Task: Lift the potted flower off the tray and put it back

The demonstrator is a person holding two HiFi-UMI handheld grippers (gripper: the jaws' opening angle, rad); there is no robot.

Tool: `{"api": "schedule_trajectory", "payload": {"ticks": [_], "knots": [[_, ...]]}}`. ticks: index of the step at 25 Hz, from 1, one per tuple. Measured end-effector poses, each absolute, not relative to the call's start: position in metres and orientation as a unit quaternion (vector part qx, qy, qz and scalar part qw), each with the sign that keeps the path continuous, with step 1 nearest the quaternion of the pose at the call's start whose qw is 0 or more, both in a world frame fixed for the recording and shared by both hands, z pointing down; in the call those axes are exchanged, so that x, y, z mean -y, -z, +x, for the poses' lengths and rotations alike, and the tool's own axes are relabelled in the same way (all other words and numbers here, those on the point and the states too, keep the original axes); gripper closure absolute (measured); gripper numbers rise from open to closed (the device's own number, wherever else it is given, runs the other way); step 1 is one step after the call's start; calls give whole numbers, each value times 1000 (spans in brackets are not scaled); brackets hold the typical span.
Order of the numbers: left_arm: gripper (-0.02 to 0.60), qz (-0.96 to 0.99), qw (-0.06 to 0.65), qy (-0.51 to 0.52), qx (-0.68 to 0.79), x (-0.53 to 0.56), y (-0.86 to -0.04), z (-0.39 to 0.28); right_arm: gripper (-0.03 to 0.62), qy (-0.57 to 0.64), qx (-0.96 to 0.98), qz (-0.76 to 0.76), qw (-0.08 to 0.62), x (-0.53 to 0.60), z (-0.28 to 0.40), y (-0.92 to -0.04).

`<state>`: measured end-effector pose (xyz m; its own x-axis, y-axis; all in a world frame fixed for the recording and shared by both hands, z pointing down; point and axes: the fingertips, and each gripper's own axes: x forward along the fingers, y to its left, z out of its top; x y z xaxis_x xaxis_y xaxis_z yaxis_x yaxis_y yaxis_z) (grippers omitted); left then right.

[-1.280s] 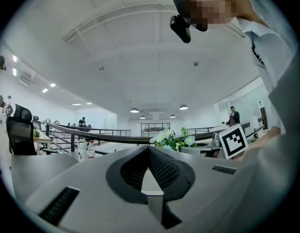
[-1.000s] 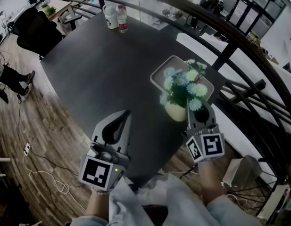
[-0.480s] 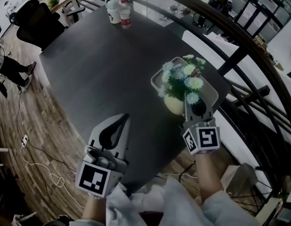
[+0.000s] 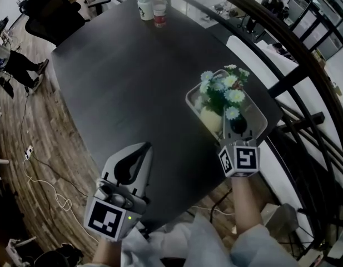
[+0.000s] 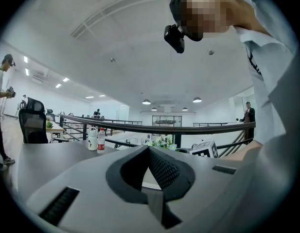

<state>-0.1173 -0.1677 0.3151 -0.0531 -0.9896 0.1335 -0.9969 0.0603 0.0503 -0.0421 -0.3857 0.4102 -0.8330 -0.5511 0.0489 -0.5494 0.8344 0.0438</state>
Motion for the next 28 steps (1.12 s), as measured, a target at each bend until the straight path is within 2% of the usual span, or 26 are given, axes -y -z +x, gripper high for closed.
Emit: {"api": "schedule_trajectory", "payload": {"ticks": [15, 28], "knots": [[583, 678, 81, -50, 728, 174, -336, -129, 565, 22, 954, 297, 46, 421, -70, -447], [583, 688, 89, -53, 718, 181, -346, -128, 559, 14, 953, 294, 70, 417, -65, -477]]}}
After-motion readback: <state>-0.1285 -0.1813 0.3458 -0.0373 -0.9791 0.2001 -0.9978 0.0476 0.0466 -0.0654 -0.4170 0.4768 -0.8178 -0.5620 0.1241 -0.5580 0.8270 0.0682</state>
